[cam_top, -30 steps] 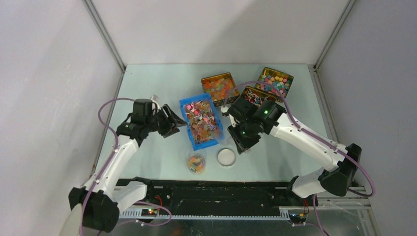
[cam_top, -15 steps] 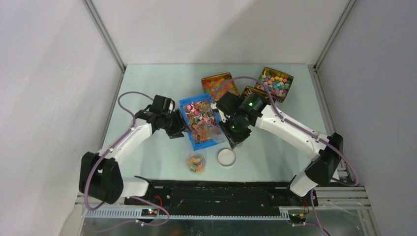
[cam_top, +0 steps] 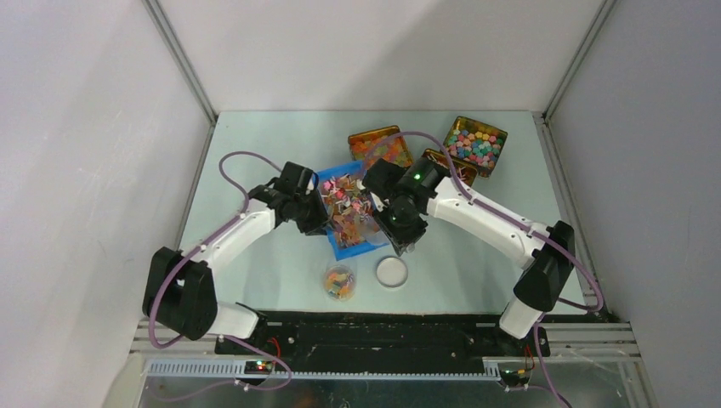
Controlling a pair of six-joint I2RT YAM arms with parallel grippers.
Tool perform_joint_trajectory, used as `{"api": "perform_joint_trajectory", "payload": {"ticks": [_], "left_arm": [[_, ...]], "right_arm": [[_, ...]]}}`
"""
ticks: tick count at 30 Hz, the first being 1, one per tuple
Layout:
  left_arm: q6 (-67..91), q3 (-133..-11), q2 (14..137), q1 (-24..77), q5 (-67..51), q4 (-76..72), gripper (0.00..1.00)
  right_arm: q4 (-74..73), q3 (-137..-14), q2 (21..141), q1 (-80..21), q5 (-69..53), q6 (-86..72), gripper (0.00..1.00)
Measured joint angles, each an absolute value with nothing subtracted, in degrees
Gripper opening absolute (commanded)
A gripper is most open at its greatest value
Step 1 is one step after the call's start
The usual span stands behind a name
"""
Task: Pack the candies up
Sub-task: Adjust the storage box at the center of the board, then scoop the fake candies from the storage box.
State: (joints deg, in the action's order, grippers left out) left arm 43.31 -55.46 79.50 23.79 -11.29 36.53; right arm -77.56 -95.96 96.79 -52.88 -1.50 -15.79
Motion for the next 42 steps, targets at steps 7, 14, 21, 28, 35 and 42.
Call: {"api": "perform_joint_trajectory", "payload": {"ticks": [7,14,21,28,35,42], "left_arm": [[46.5,-55.5,80.1,28.5,-9.0,34.3,0.09],[48.1,-55.2,80.1,30.5,-8.3,32.9,0.09],[48.0,-54.2,79.4,30.7,-8.0,31.7,0.07],[48.0,-54.1,79.3,30.9,-7.8,31.5,0.08],[48.0,-54.1,79.3,31.1,-7.6,31.5,0.08],[48.0,-54.7,79.6,32.2,-6.8,31.9,0.08]], "right_arm": [[-78.8,-96.9,97.5,-53.4,-1.1,-15.6,0.00],[-79.7,-98.7,97.5,-53.8,0.8,-15.6,0.00],[-81.7,-98.7,97.5,-53.9,2.5,-15.2,0.00],[-84.7,-98.9,97.8,-54.2,2.9,-14.8,0.00],[-86.4,-99.5,100.3,-55.1,2.9,-15.0,0.00],[-88.0,-105.0,106.4,-55.3,4.8,-16.1,0.00]]}}
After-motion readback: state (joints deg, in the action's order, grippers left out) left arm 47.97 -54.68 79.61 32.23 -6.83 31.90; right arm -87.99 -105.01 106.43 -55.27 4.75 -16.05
